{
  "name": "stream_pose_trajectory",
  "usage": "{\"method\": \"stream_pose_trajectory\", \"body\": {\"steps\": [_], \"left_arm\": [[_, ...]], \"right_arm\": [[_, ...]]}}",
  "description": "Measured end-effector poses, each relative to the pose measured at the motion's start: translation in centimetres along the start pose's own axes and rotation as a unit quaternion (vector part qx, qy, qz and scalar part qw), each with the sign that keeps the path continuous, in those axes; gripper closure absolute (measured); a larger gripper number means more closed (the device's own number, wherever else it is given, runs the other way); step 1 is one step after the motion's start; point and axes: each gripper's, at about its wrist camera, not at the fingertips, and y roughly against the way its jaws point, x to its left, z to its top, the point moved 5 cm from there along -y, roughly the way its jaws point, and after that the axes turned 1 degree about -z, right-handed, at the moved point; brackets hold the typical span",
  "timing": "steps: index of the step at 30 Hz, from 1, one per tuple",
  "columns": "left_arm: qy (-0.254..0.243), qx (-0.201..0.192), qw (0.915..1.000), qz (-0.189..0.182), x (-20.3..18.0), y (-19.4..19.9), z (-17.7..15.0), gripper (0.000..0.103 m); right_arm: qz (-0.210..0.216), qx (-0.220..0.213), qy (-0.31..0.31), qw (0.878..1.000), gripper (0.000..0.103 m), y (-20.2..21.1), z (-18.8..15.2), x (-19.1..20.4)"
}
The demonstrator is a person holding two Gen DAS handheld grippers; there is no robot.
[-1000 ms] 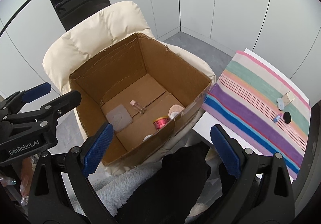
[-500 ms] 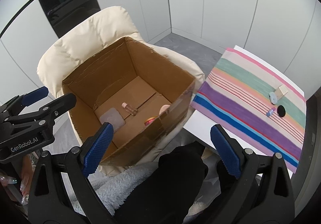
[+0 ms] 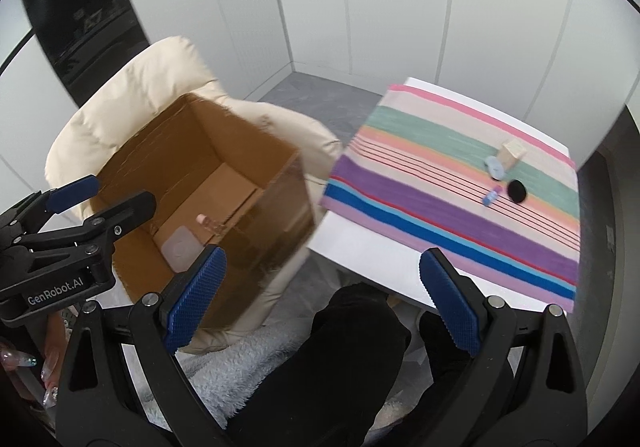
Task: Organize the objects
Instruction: 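Withdraw both tools from the box back toward the striped cloth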
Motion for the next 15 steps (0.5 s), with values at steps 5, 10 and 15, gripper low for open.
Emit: {"method": "stream_pose_trajectory", "body": {"steps": [5, 10, 15], "left_arm": [[-0.028, 0.002, 0.9994, -0.018, -3.5, -0.6, 0.5, 0.013], [-0.062, 0.002, 0.9974, -0.036, -7.4, -1.2, 0.9, 0.013], [-0.091, 0.003, 0.9942, -0.057, -11.0, -1.6, 1.1, 0.013]], "right_arm": [[-0.019, -0.004, -0.028, 0.999, 0.004, 1.0, -0.7, -3.4], [-0.041, -0.008, -0.061, 0.997, 0.004, 2.3, -1.6, -7.3], [-0.064, -0.009, -0.099, 0.993, 0.004, 3.4, -2.9, -11.3]]}}
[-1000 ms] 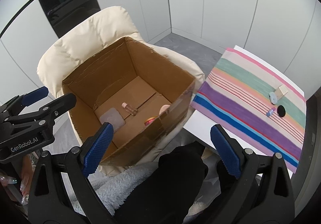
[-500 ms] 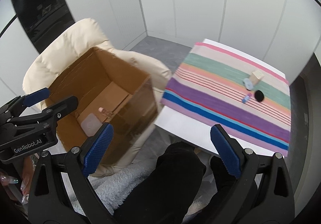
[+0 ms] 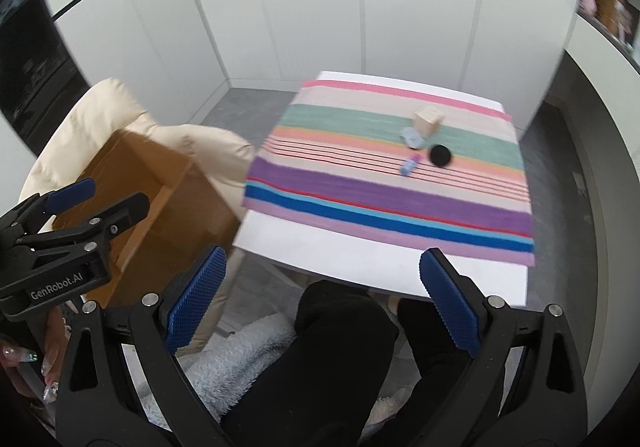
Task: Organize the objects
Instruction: 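Withdraw both tools from the box back toward the striped cloth, then grasp the purple-capped spray bottle with the left tool while the right tool grasps the black puff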
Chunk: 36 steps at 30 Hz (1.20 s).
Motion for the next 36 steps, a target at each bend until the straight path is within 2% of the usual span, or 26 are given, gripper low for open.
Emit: {"method": "stream_pose_trajectory", "body": {"steps": [9, 17, 28, 36], "left_arm": [[-0.048, -0.003, 0.9985, -0.025, -5.4, -0.6, 0.7, 0.013], [-0.073, -0.012, 0.9970, -0.024, -6.8, -1.4, 1.9, 0.013], [-0.075, 0.006, 0.9968, -0.025, -8.0, -6.2, 5.6, 0.013], [-0.104, 0.022, 0.9942, -0.019, -10.5, -11.7, 9.1, 0.013]], "right_arm": [[-0.040, 0.007, -0.068, 0.997, 0.004, 0.8, -2.3, -7.4], [-0.052, 0.011, -0.099, 0.994, 0.004, 0.7, -2.8, -10.7], [-0.064, 0.016, -0.099, 0.993, 0.004, -2.0, -0.3, -13.2], [-0.077, 0.028, -0.106, 0.991, 0.004, -6.8, 1.8, -17.0]]}}
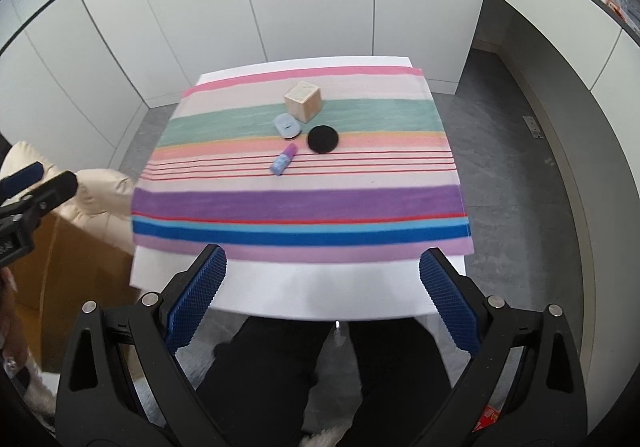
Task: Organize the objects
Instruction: 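Grasp the purple-capped spray bottle with the left tool while the right tool grasps the black puff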
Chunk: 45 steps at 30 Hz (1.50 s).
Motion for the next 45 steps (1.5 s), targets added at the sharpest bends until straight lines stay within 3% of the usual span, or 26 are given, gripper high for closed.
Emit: {"method": "stream_pose_trajectory", "body": {"steps": [5, 10, 15, 20, 22, 23, 25, 26, 31, 34, 36, 37, 38, 39, 41, 45], "left_arm": [[-0.022, 0.019, 0.9996, 0.003, -1.4, -5.0, 2.0, 0.013], [-0.022, 0.063, 0.9977, -0.013, -3.1, -12.5, 2.2, 0.013], [0.005, 0.105, 0.9940, -0.030, -4.7, -19.0, 1.7, 0.013], [0.007, 0.123, 0.9913, -0.045, -6.2, -22.3, 1.2, 0.013], [0.004, 0.120, 0.9914, -0.053, -7.0, -23.1, 1.4, 0.013], [0.003, 0.117, 0.9914, -0.059, -7.4, -23.4, 1.5, 0.013], [0.000, 0.114, 0.9908, -0.073, -8.4, -24.3, 1.9, 0.013], [-0.002, 0.114, 0.9904, -0.079, -8.8, -24.7, 2.0, 0.013], [-0.005, 0.119, 0.9887, -0.091, -11.0, -27.4, 2.1, 0.013], [0.001, 0.123, 0.9897, -0.074, -11.4, -29.4, 2.0, 0.025], [-0.001, 0.117, 0.9912, -0.062, -11.7, -30.1, 2.0, 0.043], [-0.014, 0.104, 0.9930, -0.055, -12.1, -30.1, 2.3, 0.056], [-0.024, 0.097, 0.9937, -0.051, -12.4, -30.2, 2.4, 0.077], [-0.031, 0.096, 0.9930, -0.060, -12.9, -30.2, 2.6, 0.084], [-0.029, 0.104, 0.9917, -0.070, -13.4, -30.2, 2.6, 0.084], [-0.042, 0.094, 0.9936, -0.046, -13.6, -29.2, 2.9, 0.084]], "right_arm": [[-0.012, -0.005, 0.004, 1.000, 0.004, -5.3, 2.8, -2.4], [-0.018, -0.001, 0.018, 1.000, 0.004, -13.0, 5.7, -3.8], [0.003, -0.001, 0.074, 0.997, 0.004, -21.5, 8.2, -2.4], [0.001, 0.000, 0.119, 0.993, 0.005, -27.4, 9.4, -0.5], [0.007, -0.002, 0.124, 0.992, 0.011, -28.9, 9.9, -0.1], [0.007, -0.005, 0.129, 0.992, 0.019, -29.5, 10.0, 0.1], [0.025, -0.029, 0.139, 0.990, 0.045, -29.4, 10.3, 0.7], [0.025, -0.034, 0.148, 0.988, 0.054, -29.2, 10.4, 1.0], [0.018, -0.029, 0.104, 0.994, 0.058, -28.4, 9.7, -1.2], [0.028, -0.016, 0.050, 0.998, 0.059, -27.3, 9.1, -4.3], [0.025, -0.016, 0.033, 0.999, 0.059, -26.4, 8.6, -5.9], [0.022, -0.017, 0.031, 0.999, 0.059, -26.0, 8.5, -6.2], [0.018, -0.018, 0.028, 0.999, 0.059, -25.5, 8.3, -6.7], [0.017, -0.016, 0.023, 0.999, 0.059, -25.0, 8.1, -7.1], [0.019, -0.011, 0.016, 1.000, 0.059, -24.3, 7.9, -7.5], [0.015, -0.008, 0.012, 1.000, 0.059, -23.0, 7.8, -7.8]]}}
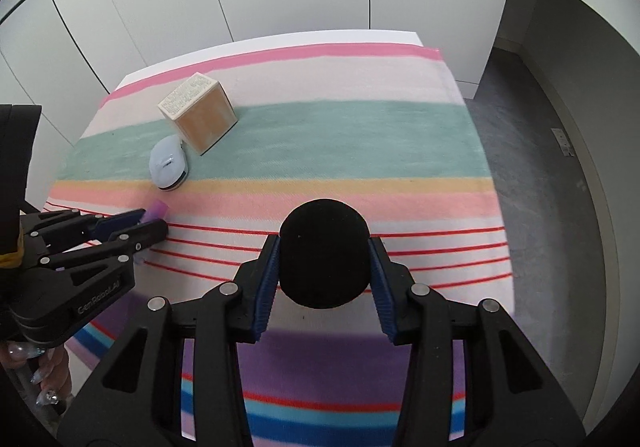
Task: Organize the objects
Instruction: 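Grasp the purple-capped spray bottle with the left tool while the right tool grasps the black puff, then carry the spray bottle with the left tool while the right tool carries the black puff to the box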
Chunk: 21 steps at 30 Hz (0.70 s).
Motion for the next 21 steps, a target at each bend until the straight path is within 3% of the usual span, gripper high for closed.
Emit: {"method": "stream_pose_trajectory", "body": {"steps": [11, 21], "left_arm": [[0.024, -0.014, 0.9995, 0.017, 1.5, 6.7, 1.9, 0.084], [0.050, -0.073, 0.9950, 0.048, 4.5, 18.8, 3.9, 0.084]], "right_arm": [[-0.007, -0.007, 0.015, 1.000, 0.059, 4.4, 1.3, 1.8], [-0.012, -0.064, 0.021, 0.998, 0.059, 14.7, 6.0, 4.1]]}}
